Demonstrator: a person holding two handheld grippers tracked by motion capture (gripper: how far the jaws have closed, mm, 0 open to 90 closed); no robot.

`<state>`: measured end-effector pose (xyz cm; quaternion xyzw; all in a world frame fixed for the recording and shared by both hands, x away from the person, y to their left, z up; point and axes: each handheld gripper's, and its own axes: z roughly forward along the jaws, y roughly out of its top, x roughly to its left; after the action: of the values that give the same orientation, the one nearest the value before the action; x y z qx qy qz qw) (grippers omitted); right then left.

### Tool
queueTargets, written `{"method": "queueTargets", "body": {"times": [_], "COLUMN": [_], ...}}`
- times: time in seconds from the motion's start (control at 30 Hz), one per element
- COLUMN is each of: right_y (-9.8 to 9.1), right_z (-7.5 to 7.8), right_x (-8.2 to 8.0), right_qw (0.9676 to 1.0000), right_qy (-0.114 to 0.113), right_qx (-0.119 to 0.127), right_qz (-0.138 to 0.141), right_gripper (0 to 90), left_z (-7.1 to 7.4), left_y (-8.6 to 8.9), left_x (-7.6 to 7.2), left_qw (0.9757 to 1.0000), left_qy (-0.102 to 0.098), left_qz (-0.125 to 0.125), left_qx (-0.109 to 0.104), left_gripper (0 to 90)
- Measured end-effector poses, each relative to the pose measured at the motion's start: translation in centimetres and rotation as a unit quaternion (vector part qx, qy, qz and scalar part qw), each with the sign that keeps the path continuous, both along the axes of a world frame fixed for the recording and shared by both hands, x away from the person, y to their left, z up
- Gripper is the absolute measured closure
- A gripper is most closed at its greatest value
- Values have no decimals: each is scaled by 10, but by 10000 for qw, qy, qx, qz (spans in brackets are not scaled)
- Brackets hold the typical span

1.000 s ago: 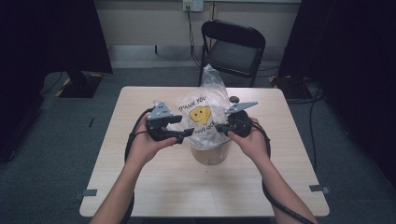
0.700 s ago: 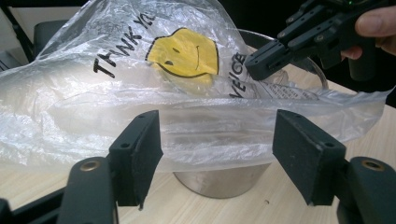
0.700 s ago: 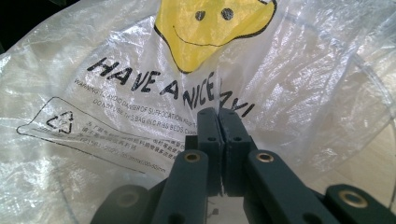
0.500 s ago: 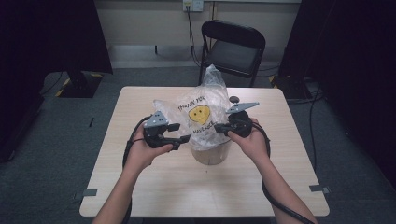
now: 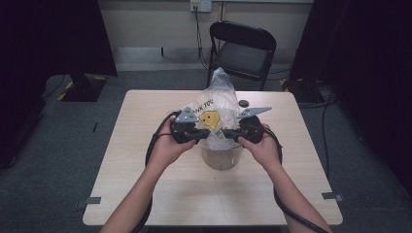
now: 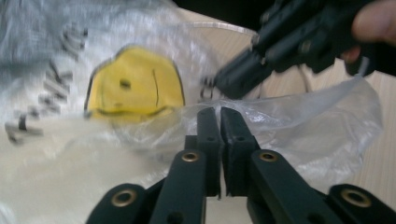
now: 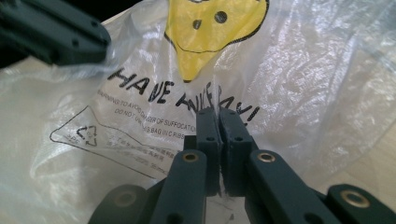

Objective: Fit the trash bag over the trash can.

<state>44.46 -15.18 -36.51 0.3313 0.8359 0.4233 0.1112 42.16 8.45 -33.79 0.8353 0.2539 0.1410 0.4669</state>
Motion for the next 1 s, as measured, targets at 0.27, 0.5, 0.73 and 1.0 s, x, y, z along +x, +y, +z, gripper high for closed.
{"method": "queueTargets", "body": {"times": [0.27, 0.5, 0.73, 1.0], "right_y": [-8, -29, -17, -2], "right_z": [1, 23, 31, 12], "right_x": [-3, -13, -24, -19], "right_qw": [9997, 9967, 9970, 9992], "right_qy": [-101, -386, -439, -16], "right_qx": [195, 688, 605, -131], "right_qz": [-80, -201, 209, 378], "right_gripper": [731, 538, 520, 796], "left_z": [-1, -13, -21, -11], "left_y": [-40, -49, -48, -42], "left_x": [14, 20, 24, 17], "left_qw": [9983, 9970, 9965, 9986], "left_qy": [71, 327, 596, 407], "left_qz": [-62, -10, 223, 287], "left_qx": [576, 705, 536, 174], "left_gripper": [884, 878, 847, 746]}}
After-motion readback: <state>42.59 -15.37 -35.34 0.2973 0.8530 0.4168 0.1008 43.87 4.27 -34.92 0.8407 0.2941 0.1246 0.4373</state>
